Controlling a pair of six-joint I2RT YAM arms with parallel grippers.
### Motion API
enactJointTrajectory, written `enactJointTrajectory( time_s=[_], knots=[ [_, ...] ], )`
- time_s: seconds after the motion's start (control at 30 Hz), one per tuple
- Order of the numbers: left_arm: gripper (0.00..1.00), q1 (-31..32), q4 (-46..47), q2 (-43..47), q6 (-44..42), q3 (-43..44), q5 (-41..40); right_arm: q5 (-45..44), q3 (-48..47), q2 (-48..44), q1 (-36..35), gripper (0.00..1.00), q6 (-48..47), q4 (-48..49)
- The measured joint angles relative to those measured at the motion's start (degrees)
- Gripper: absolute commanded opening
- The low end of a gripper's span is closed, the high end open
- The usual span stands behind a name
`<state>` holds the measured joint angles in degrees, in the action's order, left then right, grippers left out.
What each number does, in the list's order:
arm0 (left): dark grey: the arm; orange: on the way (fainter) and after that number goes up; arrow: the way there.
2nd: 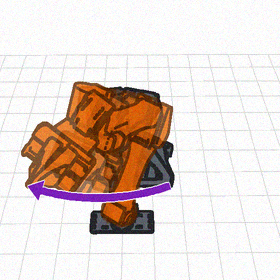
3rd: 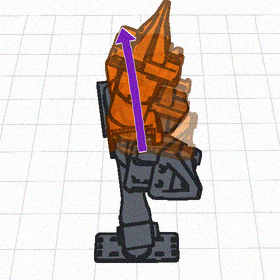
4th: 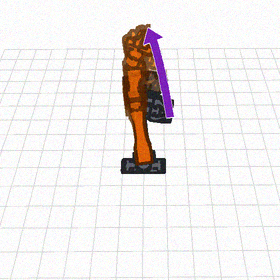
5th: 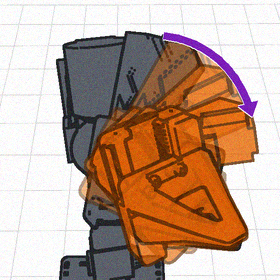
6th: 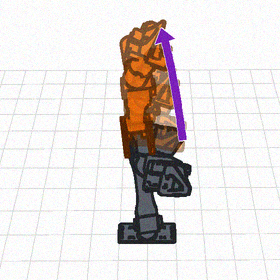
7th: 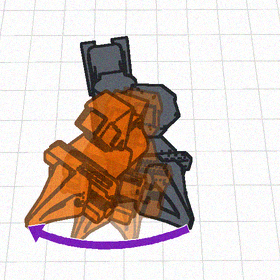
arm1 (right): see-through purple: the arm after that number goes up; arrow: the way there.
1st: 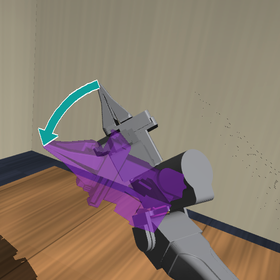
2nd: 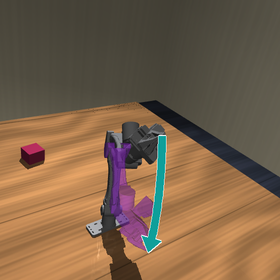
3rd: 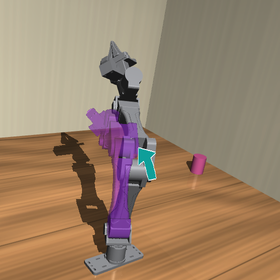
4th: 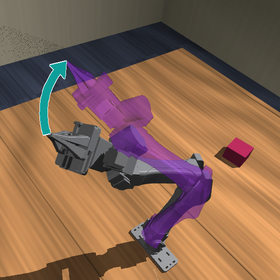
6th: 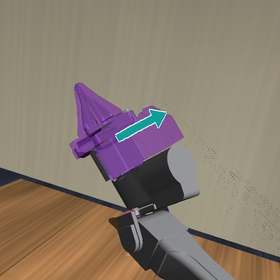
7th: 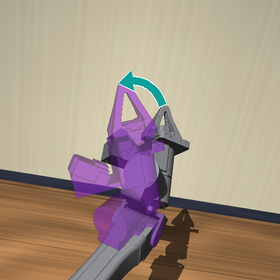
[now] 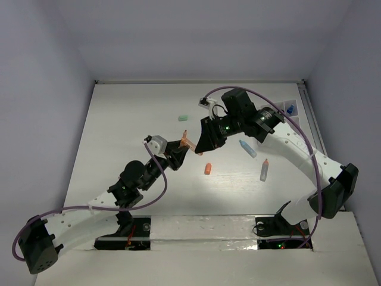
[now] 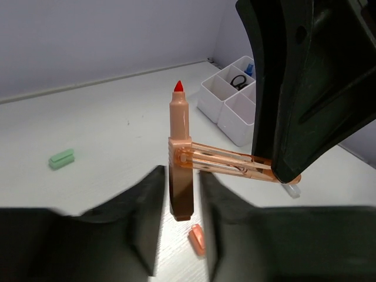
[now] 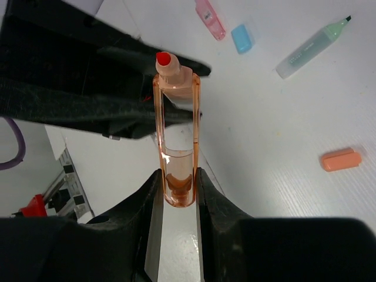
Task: Sort the stationery into containers
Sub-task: Close the pen cap on the pen.
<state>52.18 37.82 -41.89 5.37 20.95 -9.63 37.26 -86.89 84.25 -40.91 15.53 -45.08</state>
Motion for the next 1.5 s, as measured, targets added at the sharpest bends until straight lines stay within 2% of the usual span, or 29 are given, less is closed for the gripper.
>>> enactJointTrajectory(
  time_s=[0.1,0.27,0.37,0.4,0.53,0.77,1.07,1.5],
  knots=[
    [0.36,0.26,0.02,-0.35,0.24,0.20,0.22,0.50,-0.44,-0.13,0.02,0.00,0.35,0.00],
    [0.29,0.35,0.04,-0.81,0.24,0.35,0.35,0.66,-1.66,-0.17,0.02,0.00,0.39,-0.83],
    [0.18,0.35,0.02,-0.79,0.37,0.52,0.26,0.61,-2.21,-0.17,0.02,0.00,0.37,-1.18],
    [0.11,0.35,0.04,-0.72,0.31,0.52,0.22,0.57,-2.32,-0.17,0.02,0.00,0.37,-1.27],
    [0.00,0.39,-0.13,-0.61,0.20,0.55,0.09,0.28,-2.45,-0.17,0.02,0.00,0.55,-1.51],
    [0.00,0.61,-1.44,0.48,0.22,0.83,0.13,-1.40,-4.26,-0.17,-0.11,0.00,0.52,-3.54],
    [0.00,1.07,-2.32,0.92,2.10,0.79,0.50,-10.29,-8.22,-1.01,-0.85,0.00,1.53,-5.49],
    [0.00,4.35,-2.75,0.22,4.76,0.04,4.87,-24.85,-9.31,-2.10,0.00,0.00,2.29,5.14]
  ],
)
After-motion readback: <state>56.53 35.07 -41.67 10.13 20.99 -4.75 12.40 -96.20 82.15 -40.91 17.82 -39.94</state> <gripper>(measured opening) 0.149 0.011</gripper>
